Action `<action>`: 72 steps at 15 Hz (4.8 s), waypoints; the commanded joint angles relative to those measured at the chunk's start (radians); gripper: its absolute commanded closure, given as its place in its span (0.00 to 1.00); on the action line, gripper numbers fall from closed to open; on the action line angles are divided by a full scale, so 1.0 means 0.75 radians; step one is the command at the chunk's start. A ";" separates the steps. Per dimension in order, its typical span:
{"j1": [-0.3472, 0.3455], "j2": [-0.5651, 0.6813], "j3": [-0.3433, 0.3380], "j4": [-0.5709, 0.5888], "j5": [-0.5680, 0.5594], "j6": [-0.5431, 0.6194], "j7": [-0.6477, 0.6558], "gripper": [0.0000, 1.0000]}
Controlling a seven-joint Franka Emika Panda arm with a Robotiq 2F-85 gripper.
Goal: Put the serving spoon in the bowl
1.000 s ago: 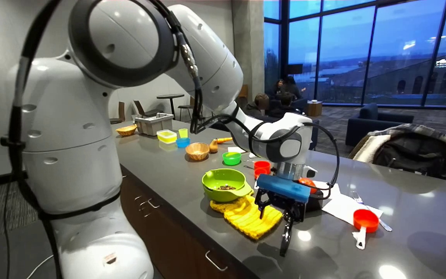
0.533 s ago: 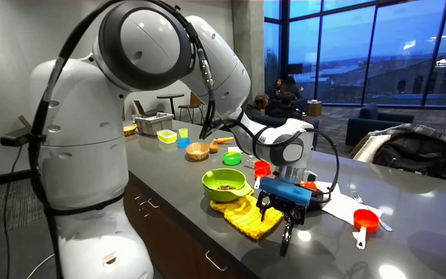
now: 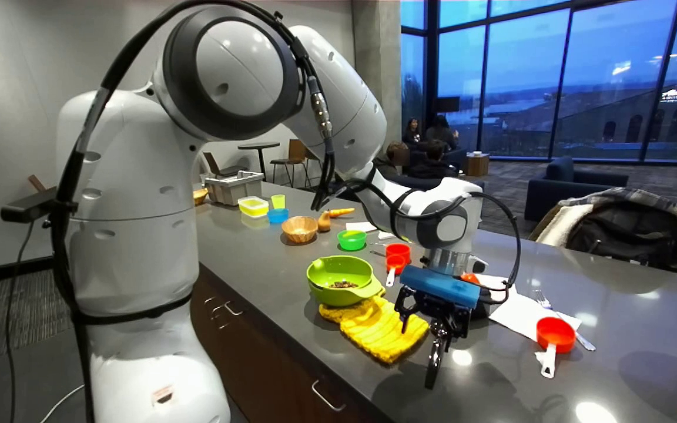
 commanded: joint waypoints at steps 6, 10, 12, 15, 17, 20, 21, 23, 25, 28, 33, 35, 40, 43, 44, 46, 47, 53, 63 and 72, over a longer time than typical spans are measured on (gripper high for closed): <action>-0.087 0.139 0.037 0.173 0.051 -0.099 -0.100 0.00; -0.123 0.235 0.051 0.231 0.073 -0.120 -0.107 0.00; -0.143 0.280 0.060 0.260 0.089 -0.131 -0.104 0.00; -0.175 0.330 0.077 0.286 0.118 -0.144 -0.117 0.00; -0.189 0.334 0.082 0.300 0.134 -0.168 -0.120 0.00; -0.203 0.337 0.088 0.307 0.155 -0.178 -0.121 0.00; -0.199 0.329 0.085 0.291 0.151 -0.139 -0.101 0.00; -0.177 0.310 0.072 0.254 0.102 -0.066 -0.055 0.00; -0.168 0.308 0.066 0.228 0.078 -0.006 -0.007 0.00; -0.168 0.287 0.061 0.178 0.082 0.082 0.059 0.00; -0.167 0.228 0.050 0.070 0.071 0.244 0.123 0.00; -0.156 0.213 0.038 0.024 0.029 0.317 0.166 0.00; -0.137 0.197 0.015 -0.084 -0.083 0.469 0.303 0.26; -0.138 0.180 0.007 -0.111 -0.117 0.500 0.351 0.44; -0.140 0.176 0.005 -0.116 -0.115 0.507 0.352 0.51; -0.144 0.162 0.009 -0.127 -0.096 0.501 0.336 0.57; -0.148 0.156 0.009 -0.130 -0.088 0.498 0.325 0.59; -0.168 0.130 0.007 -0.083 -0.041 0.425 0.287 1.00; -0.146 -0.026 -0.006 -0.094 -0.101 0.315 0.312 0.99; -0.112 -0.257 -0.002 -0.013 -0.102 -0.072 0.267 0.99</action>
